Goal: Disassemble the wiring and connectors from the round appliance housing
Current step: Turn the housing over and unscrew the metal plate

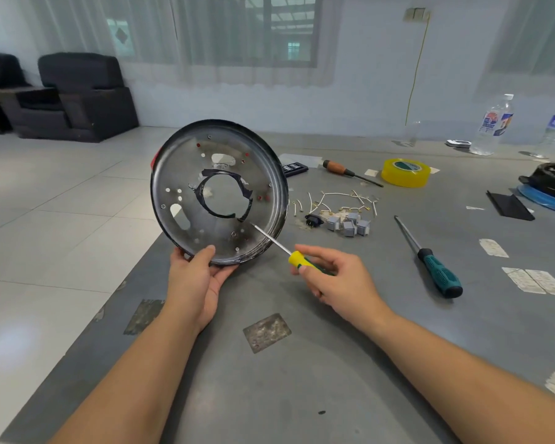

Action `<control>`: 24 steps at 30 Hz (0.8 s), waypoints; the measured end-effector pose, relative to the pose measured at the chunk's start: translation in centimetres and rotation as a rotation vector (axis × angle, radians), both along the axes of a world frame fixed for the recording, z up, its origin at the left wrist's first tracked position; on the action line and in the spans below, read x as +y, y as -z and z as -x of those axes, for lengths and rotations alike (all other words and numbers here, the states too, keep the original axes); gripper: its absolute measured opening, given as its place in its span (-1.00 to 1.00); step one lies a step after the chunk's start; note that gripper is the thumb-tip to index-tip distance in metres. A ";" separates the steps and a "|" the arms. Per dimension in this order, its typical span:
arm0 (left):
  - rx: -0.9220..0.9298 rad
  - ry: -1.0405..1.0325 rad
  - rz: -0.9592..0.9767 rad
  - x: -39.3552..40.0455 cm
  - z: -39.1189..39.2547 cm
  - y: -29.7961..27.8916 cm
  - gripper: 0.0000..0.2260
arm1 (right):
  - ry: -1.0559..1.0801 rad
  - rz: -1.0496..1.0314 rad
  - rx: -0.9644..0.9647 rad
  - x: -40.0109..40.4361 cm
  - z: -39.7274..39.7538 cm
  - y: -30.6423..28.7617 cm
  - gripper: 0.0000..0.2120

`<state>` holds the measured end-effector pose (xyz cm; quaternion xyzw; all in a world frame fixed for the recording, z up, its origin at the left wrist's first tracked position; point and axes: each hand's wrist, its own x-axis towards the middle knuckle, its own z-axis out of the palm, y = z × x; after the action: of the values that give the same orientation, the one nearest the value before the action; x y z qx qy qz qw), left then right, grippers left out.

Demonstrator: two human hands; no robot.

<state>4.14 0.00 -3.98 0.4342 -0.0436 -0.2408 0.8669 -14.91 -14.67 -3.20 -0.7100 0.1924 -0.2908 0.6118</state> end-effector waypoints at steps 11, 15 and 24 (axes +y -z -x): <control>-0.037 -0.068 -0.057 -0.2 0.6 -0.5 -0.67 | -0.035 0.186 0.213 0.5 -0.2 0.3 -0.77; -0.039 -0.085 -0.061 -0.1 0.9 -0.8 -0.67 | -0.029 0.202 0.215 0.5 -0.3 0.3 -0.74; -0.043 -0.078 -0.079 -0.1 1.0 -0.8 -0.67 | -0.024 0.211 0.196 0.7 -0.1 0.0 -0.80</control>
<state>3.19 -0.11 -3.21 0.4744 -0.0357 -0.1989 0.8568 -14.78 -13.97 -3.20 -0.7976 0.2109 -0.2313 0.5155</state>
